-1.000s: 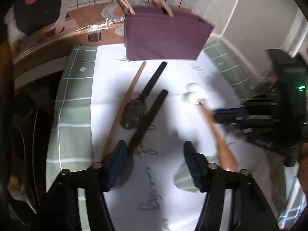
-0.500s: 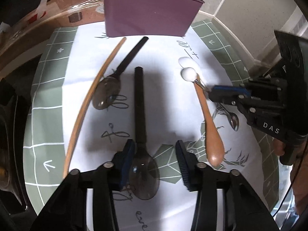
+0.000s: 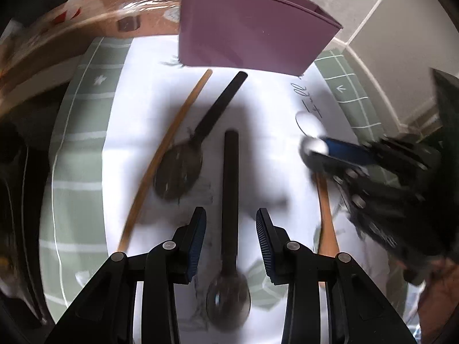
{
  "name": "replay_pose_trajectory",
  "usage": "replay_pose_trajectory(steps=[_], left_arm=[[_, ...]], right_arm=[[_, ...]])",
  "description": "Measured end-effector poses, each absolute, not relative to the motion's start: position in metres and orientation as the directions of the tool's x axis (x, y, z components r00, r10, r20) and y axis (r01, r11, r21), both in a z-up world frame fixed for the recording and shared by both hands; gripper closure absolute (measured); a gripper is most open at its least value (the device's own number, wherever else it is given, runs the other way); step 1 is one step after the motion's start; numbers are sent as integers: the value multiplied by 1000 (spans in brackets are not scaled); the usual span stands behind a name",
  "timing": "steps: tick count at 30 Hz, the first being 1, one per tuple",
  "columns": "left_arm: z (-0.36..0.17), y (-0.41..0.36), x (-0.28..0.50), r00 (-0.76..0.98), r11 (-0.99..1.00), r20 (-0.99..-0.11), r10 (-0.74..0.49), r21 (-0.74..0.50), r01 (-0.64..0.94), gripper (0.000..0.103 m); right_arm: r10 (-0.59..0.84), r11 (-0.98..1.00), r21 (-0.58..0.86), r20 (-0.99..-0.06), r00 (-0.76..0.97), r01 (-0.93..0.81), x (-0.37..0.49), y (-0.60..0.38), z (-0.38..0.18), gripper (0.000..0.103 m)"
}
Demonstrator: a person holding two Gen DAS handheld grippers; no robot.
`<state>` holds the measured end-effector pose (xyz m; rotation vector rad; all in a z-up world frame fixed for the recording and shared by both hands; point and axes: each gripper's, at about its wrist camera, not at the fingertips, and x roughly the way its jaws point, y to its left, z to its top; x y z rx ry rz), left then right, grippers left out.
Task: Organize utensils
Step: 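Grasp the black-handled spoon with the left gripper while the right gripper lifts its spoon, then lift both spoons and carry them over the purple holder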
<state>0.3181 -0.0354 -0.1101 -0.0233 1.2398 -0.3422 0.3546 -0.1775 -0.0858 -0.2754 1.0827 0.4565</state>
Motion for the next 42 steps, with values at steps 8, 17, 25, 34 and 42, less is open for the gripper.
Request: replay_pose_trajectory(steps=[8, 17, 25, 34, 42], left_arm=[[-113, -67, 343, 271, 942, -947, -173, -79, 327, 91], [-39, -48, 300, 555, 939, -772, -310, -158, 305, 91], [95, -25, 277, 806, 921, -446, -389, -218, 324, 91], [198, -25, 292, 925, 926, -154, -346, -213, 311, 91], [220, -48, 337, 968, 957, -48, -245, -173, 233, 91]], right_arm=[[245, 911, 57, -872, 425, -409, 341, -213, -64, 83], [260, 926, 71, -832, 491, -370, 316, -227, -34, 83], [315, 932, 99, -702, 639, -349, 305, -232, 59, 84], [279, 944, -13, -506, 816, -331, 322, -230, 212, 84], [209, 962, -83, -387, 898, -259, 357, -225, 280, 84]])
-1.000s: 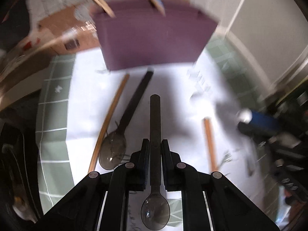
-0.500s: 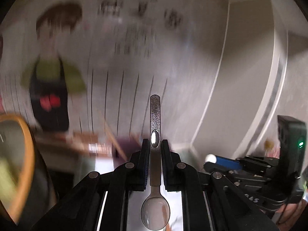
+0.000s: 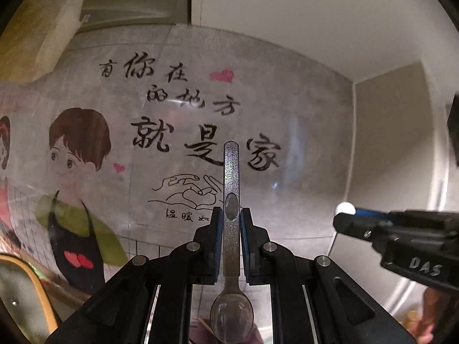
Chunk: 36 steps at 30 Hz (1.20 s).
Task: Organize utensils
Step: 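Lift both spoons and carry them over the purple holder, then open both grippers to drop the spoons into the holder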
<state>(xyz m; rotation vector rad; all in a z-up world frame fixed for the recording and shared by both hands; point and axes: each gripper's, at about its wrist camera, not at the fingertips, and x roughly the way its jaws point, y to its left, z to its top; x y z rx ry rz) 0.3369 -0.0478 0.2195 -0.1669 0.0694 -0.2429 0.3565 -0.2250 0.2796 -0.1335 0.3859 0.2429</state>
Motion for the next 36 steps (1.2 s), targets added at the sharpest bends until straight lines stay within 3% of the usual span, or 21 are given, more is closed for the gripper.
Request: replay_pose_trajectory(steps=[4, 10, 17, 27, 36], left_arm=[[188, -51, 363, 966, 958, -81, -247, -172, 230, 91], [130, -55, 402, 944, 950, -160, -288, -175, 260, 91], [70, -63, 428, 958, 971, -198, -205, -164, 174, 91], [18, -80, 442, 961, 986, -229, -153, -101, 133, 91], [-22, -77, 452, 905, 983, -393, -162, -146, 113, 90]], right_arm=[[204, 965, -76, -383, 901, -251, 378, -222, 262, 84], [219, 965, -20, -482, 848, -260, 431, -223, 194, 84], [232, 965, 38, -590, 774, -261, 475, -224, 115, 84], [229, 963, 43, -647, 728, -265, 492, -222, 49, 84], [252, 956, 71, -698, 670, -286, 499, -219, 12, 84]])
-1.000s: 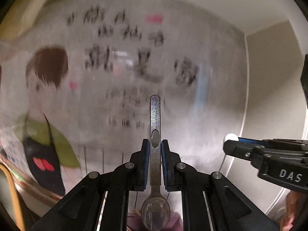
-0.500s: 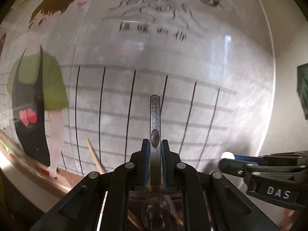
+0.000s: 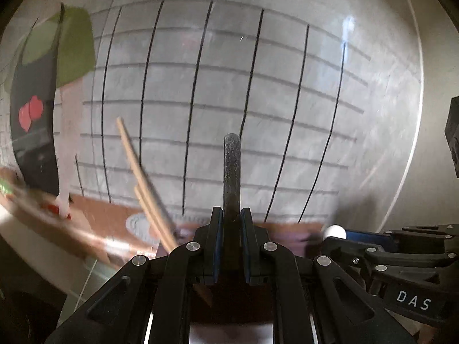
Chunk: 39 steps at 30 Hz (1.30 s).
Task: Organize utensils
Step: 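Open both grippers to drop the spoons into the holder, then move both grippers back over the white plastic spoon and wooden spoon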
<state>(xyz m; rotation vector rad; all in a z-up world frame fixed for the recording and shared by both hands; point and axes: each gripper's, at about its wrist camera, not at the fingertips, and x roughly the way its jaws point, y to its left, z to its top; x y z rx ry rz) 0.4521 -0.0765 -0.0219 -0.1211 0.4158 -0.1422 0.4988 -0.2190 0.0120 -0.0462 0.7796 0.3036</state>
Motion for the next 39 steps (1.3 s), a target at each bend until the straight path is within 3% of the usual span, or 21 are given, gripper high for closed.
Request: replay_pose_trajectory(steps=[10, 12, 14, 15, 21, 25, 31, 39], left_arm=[[-35, -46, 460, 850, 975, -498, -173, -208, 77, 86], [-23, -34, 460, 845, 973, -505, -178, -220, 73, 73], [-13, -29, 451, 838, 969, -510, -193, -236, 79, 51], [-8, -27, 445, 834, 966, -513, -204, -242, 88, 48], [4, -30, 394, 751, 963, -604, -268, -171, 206, 46], [-6, -36, 351, 700, 954, -654, -288, -130, 271, 39], [-34, -29, 300, 649, 955, -724, -235, -47, 293, 37], [-52, 9, 271, 602, 975, -770, -211, -126, 181, 37]], right_arm=[[244, 952, 55, -726, 643, -300, 498, -218, 3, 82], [253, 950, 59, -723, 643, -308, 496, -216, 8, 80], [261, 946, 55, -716, 648, -320, 492, -209, 14, 73], [258, 945, 46, -710, 655, -323, 487, -210, 18, 72], [252, 943, 33, -723, 644, -331, 453, -225, 25, 68], [245, 947, 52, -754, 610, -317, 423, -230, 16, 54], [252, 943, 93, -826, 504, -319, 375, -216, -28, 53], [243, 944, 110, -871, 427, -311, 348, -199, -82, 54]])
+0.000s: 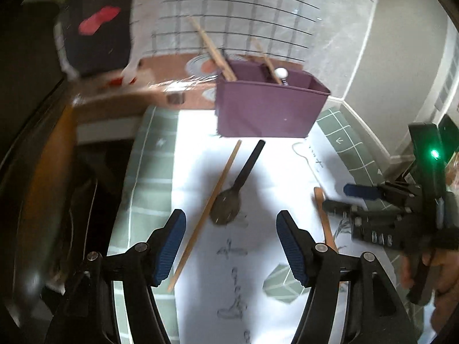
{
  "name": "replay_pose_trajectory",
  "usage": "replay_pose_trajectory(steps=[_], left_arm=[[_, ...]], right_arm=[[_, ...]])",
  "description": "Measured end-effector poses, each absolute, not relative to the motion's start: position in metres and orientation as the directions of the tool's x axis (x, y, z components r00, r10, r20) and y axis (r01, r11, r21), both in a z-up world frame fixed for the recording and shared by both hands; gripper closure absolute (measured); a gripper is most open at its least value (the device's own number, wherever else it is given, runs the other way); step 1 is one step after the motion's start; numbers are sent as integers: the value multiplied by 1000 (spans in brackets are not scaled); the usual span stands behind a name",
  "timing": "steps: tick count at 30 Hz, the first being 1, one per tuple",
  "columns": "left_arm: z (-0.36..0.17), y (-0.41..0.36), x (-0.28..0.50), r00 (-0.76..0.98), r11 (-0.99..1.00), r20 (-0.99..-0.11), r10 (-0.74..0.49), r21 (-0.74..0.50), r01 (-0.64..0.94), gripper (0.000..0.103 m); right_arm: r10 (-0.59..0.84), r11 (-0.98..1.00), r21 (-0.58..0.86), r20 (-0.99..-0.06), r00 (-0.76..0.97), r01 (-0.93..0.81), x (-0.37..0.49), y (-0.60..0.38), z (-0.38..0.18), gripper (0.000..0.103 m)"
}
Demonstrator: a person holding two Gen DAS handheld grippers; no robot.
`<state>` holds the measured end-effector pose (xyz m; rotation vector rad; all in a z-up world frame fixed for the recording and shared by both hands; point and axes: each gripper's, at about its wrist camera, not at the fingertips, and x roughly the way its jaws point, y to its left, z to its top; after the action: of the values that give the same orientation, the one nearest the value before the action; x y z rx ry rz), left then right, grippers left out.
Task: Organize utensils
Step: 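Move both grippers back over the white plastic spoon and wooden spoon, then grasp the white plastic spoon with the right gripper while the left gripper grasps the wooden spoon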
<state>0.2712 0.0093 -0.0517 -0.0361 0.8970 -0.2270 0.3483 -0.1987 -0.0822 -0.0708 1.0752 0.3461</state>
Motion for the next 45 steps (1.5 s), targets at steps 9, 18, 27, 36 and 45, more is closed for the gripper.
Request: replay_pose_trajectory(steps=[9, 18, 27, 36, 45], left_arm=[[-56, 31, 262, 599, 978, -774, -208, -172, 118, 37], [-67, 4, 268, 508, 947, -811, -290, -168, 272, 37], [-93, -65, 292, 382, 929, -871, -309, -190, 319, 37], [-116, -133, 323, 256, 905, -928, -272, -156, 397, 72], [-121, -169, 351, 224, 886, -957, -184, -62, 460, 80]], right_arm=[[145, 979, 56, -864, 482, -196, 422, -208, -91, 54], [143, 972, 50, -899, 413, -228, 461, -195, -108, 52], [147, 948, 3, -892, 427, -319, 427, -200, -94, 73], [136, 958, 1, -882, 451, -287, 365, -254, -64, 73], [132, 964, 0, -869, 477, -266, 332, -280, -46, 73]])
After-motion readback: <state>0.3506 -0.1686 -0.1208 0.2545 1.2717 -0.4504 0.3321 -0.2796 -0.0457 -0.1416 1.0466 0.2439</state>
